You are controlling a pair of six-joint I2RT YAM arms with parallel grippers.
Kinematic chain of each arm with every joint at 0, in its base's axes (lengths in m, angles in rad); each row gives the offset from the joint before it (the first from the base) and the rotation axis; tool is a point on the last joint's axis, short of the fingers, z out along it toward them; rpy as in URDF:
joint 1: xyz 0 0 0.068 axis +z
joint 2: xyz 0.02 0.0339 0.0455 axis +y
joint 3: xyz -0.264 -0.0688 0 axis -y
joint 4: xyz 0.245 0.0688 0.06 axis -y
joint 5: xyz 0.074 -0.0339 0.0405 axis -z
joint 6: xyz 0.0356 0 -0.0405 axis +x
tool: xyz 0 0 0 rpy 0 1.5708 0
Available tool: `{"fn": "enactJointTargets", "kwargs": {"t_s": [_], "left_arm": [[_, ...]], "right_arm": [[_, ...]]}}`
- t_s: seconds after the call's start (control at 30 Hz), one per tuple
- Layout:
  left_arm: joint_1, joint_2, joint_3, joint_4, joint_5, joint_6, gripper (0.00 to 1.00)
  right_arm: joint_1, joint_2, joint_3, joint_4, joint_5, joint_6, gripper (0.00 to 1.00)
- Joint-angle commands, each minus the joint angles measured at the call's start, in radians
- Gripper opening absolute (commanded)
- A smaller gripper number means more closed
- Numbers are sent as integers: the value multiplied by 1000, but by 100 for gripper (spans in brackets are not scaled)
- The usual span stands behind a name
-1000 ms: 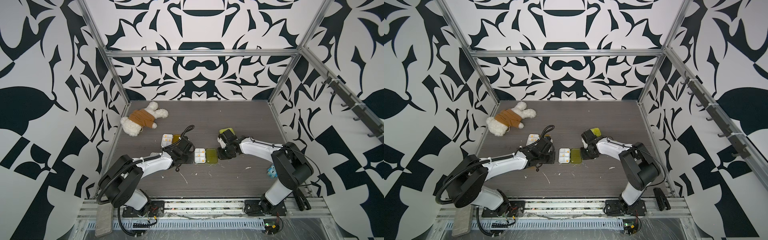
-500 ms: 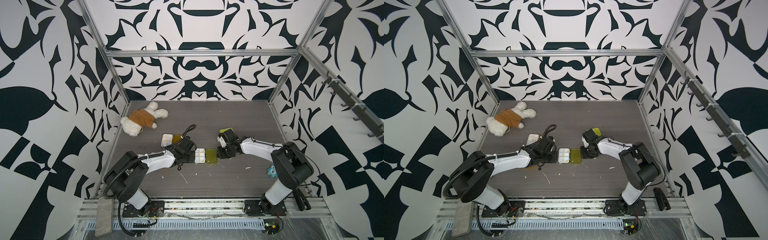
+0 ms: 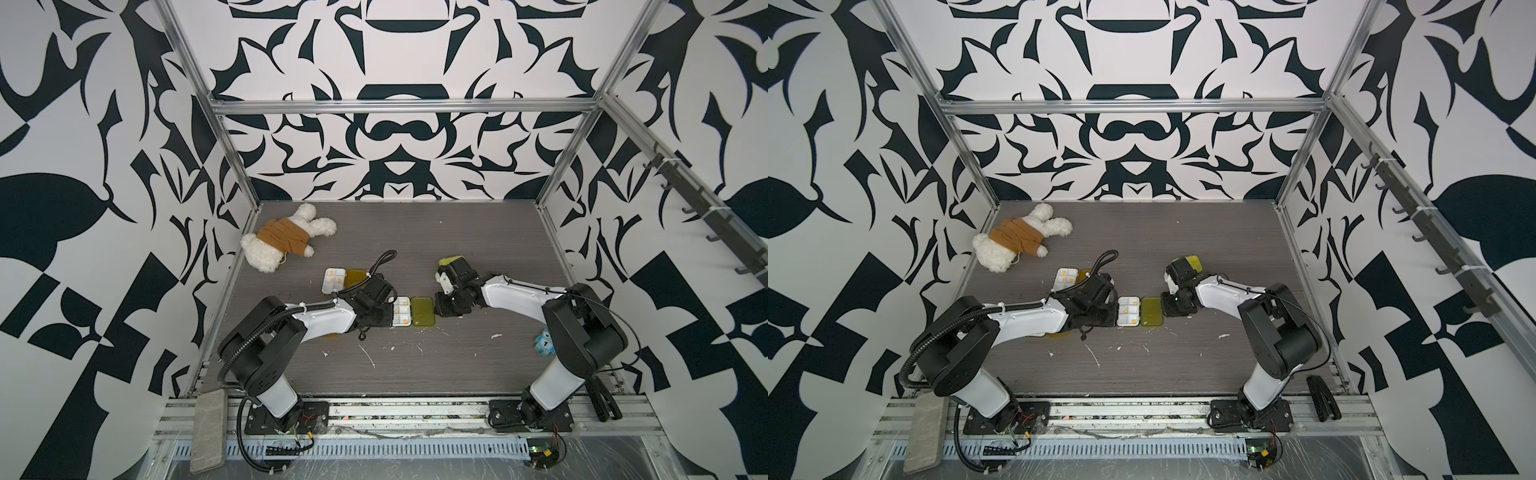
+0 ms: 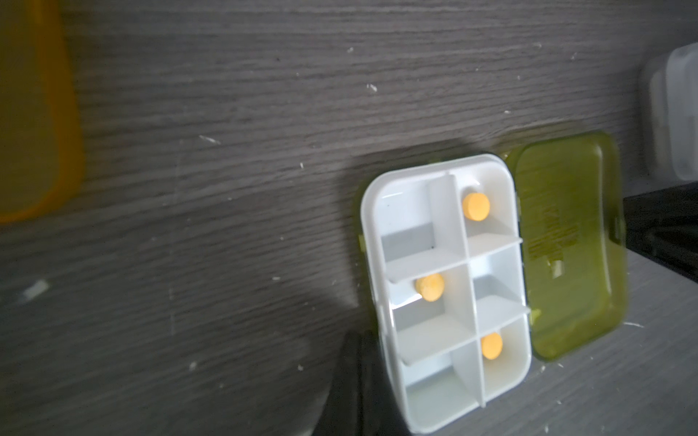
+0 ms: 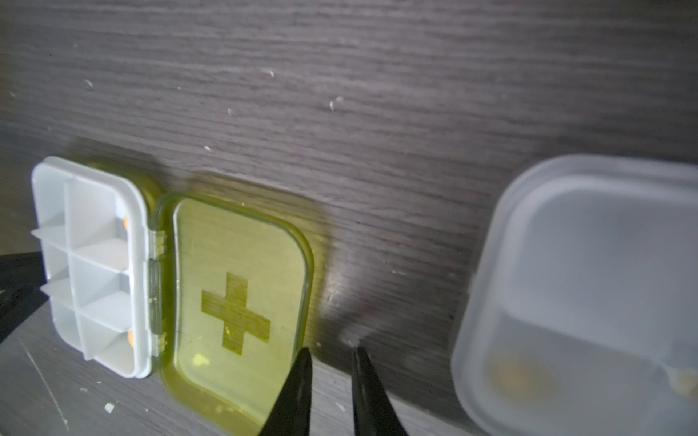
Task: Close pillboxes
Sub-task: Close the lid on the pillbox.
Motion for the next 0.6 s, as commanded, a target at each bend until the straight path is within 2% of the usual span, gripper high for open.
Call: {"fn": "enactJointTargets", "kwargs": {"t_s": [0.0, 0.57], "left_arm": [[-8, 12, 12, 3, 16, -10, 0], [-8, 8, 10, -1, 22, -7, 0]], "right_arm": [[3, -38, -7, 25, -78, 1, 23], [-4, -101, -10, 57, -162, 23, 22]]}}
